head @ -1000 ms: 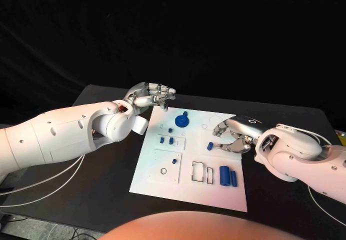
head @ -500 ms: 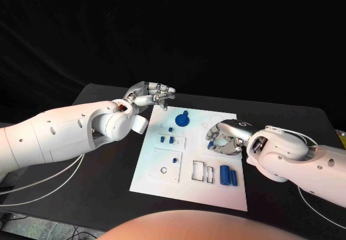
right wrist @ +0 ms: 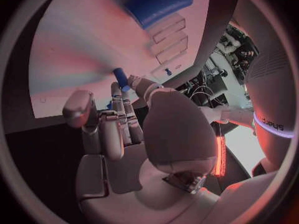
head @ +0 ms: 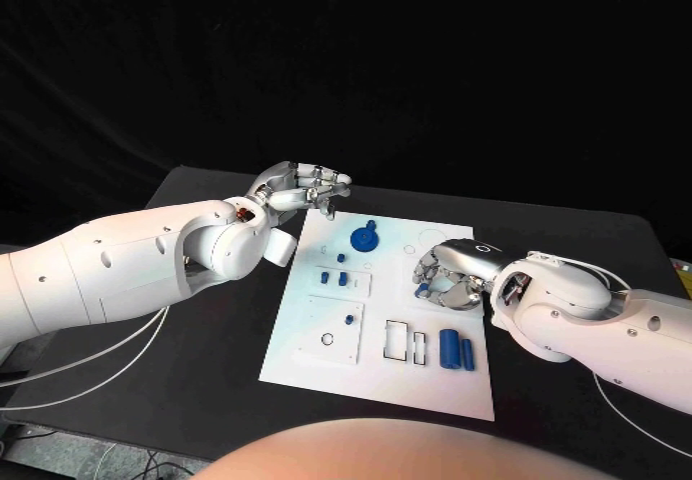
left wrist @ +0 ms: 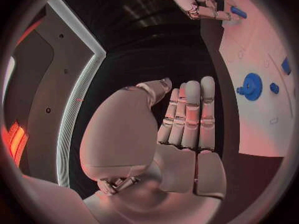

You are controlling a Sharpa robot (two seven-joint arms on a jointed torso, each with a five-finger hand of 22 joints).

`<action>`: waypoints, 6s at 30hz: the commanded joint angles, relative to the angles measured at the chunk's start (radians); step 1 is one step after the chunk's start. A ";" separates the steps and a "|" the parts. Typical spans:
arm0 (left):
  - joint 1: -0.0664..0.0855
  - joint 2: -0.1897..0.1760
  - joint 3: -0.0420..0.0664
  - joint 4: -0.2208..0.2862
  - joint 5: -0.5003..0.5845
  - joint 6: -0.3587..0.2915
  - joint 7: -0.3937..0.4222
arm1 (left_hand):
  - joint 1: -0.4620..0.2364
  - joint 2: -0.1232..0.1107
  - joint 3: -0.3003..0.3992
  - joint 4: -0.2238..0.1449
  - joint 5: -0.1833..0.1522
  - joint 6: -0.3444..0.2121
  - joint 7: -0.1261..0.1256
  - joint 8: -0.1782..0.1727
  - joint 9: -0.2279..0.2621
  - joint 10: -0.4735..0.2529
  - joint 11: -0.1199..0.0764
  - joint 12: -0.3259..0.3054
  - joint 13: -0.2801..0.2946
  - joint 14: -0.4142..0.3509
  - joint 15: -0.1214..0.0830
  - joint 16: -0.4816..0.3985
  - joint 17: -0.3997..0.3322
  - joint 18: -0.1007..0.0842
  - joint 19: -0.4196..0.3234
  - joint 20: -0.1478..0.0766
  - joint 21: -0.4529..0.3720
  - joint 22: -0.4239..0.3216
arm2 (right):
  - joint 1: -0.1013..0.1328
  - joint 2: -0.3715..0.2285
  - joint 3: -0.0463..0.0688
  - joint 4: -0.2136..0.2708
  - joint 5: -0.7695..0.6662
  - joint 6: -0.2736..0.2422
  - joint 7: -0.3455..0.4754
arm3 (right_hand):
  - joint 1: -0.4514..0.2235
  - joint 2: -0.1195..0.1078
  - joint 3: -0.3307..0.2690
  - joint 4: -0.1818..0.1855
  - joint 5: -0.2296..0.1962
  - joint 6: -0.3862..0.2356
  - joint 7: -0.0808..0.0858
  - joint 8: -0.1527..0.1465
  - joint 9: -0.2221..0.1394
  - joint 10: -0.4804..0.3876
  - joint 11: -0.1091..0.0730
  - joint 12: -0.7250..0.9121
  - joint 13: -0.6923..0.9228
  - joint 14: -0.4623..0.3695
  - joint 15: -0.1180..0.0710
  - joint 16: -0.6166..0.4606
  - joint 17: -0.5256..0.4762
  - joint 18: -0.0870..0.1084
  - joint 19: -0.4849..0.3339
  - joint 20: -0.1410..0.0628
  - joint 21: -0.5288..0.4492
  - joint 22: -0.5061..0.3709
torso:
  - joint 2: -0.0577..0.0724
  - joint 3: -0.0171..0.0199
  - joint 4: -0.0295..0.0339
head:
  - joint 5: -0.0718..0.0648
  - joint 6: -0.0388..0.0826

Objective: Assemble the parts on the task board

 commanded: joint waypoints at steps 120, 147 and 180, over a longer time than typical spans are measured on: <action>0.000 0.038 0.000 -0.029 0.001 0.028 -0.001 | -0.003 0.008 -0.004 0.007 -0.001 -0.011 -0.003 0.015 -0.002 -0.017 -0.003 0.023 0.006 -0.010 0.000 -0.005 -0.002 0.014 0.003 0.003 -0.007 -0.004 | -0.134 0.289 -0.010 0.022 -0.227 0.018 -0.023 | 0.043 0.034 0.093 -0.051 -0.054 0.063 -0.023 0.052 0.047 0.102 -0.029 0.005 0.026 0.070 -0.033 0.010 0.089 -0.011 0.012 -0.028 0.020 0.031 | 0.000 -0.0006 0.0006 | 0.050 -0.021; 0.000 0.033 -0.002 -0.030 0.001 0.028 -0.004 | -0.002 0.008 -0.005 0.007 -0.001 -0.013 -0.003 0.017 -0.003 -0.019 -0.003 0.026 0.006 -0.011 0.000 -0.005 -0.003 0.014 0.003 0.003 -0.008 -0.004 | -0.133 0.171 -0.004 0.115 -0.167 -0.297 0.016 | 0.002 -0.022 -0.220 0.067 -0.012 -0.149 0.024 -0.063 0.023 -0.185 0.027 0.034 0.005 0.038 0.014 -0.042 -0.037 0.023 -0.067 0.016 -0.194 -0.115 | -0.002 0.0006 -0.0037 | 0.035 -0.017; -0.005 0.022 -0.014 -0.028 0.006 0.035 0.000 | -0.008 0.006 -0.009 0.011 -0.002 -0.015 -0.002 0.019 -0.003 -0.022 -0.002 0.030 0.007 -0.011 0.001 -0.005 -0.003 0.014 0.003 0.004 -0.009 -0.005 | -0.110 -0.277 -0.009 0.290 0.075 -0.124 -0.303 | -0.146 0.035 -0.454 0.243 -0.040 0.017 -0.069 0.093 0.207 0.308 -0.080 1.173 1.247 0.086 -0.073 0.042 0.152 -0.056 0.126 -0.061 0.207 0.242 | -0.023 -0.0027 -0.0423 | -0.124 -0.021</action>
